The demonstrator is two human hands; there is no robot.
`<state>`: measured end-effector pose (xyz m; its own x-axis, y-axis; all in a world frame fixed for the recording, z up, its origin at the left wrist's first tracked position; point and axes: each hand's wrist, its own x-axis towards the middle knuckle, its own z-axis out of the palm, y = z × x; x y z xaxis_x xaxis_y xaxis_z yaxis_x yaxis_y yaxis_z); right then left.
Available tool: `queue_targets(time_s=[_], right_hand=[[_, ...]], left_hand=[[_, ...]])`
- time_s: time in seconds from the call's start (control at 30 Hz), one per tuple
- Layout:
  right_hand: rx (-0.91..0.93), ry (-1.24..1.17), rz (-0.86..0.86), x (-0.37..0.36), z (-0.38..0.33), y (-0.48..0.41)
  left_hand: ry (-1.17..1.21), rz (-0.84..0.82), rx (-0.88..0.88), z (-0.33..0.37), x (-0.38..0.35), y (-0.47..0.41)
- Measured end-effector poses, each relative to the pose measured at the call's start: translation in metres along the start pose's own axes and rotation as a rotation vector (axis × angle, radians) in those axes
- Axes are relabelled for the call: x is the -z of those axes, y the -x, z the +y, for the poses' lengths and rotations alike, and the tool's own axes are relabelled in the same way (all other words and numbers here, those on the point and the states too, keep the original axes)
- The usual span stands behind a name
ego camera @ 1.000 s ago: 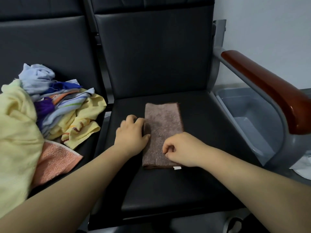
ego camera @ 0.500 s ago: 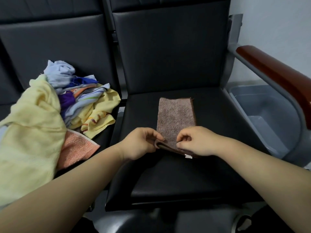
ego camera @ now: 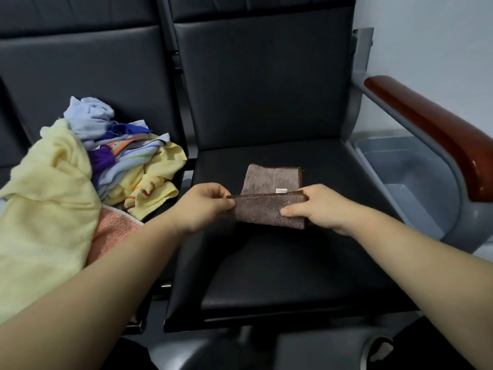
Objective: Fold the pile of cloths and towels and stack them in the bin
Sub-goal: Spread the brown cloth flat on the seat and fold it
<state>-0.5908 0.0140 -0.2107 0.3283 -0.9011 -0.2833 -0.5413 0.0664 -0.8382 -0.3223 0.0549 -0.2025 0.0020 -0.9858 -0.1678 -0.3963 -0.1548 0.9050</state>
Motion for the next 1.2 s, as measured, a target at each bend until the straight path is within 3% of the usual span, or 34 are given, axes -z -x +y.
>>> queue_targets(time_s=[0.1,0.17,0.4,0.53,0.63,0.87,1.03,1.2], right_hand=[[-0.21,-0.202,-0.243,0.002,0.003,0.003],[-0.267,-0.228,-0.288,0.002,0.005,0.001],[-0.192,-0.225,0.009,-0.002,0.006,-0.018],[-0.083,0.063,0.197,-0.005,0.009,-0.027],[-0.07,0.219,0.239,-0.006,0.011,-0.034],[-0.1,0.251,0.292,-0.003,0.019,-0.06],[-0.135,0.4,0.42,-0.01,0.02,-0.065],[-0.078,0.434,0.454,-0.018,0.023,-0.059]], left_hand=[[0.1,-0.109,0.212,0.003,0.01,0.007],[0.126,-0.123,0.294,0.001,0.013,0.005],[0.123,0.02,0.197,0.002,-0.004,-0.016],[-0.142,0.135,0.041,-0.006,-0.015,-0.044],[-0.405,0.218,-0.029,-0.013,-0.023,-0.062],[-0.564,0.314,-0.002,-0.029,-0.037,-0.09],[-0.604,0.397,0.003,-0.035,-0.042,-0.089],[-0.543,0.341,-0.222,-0.037,-0.036,-0.077]])
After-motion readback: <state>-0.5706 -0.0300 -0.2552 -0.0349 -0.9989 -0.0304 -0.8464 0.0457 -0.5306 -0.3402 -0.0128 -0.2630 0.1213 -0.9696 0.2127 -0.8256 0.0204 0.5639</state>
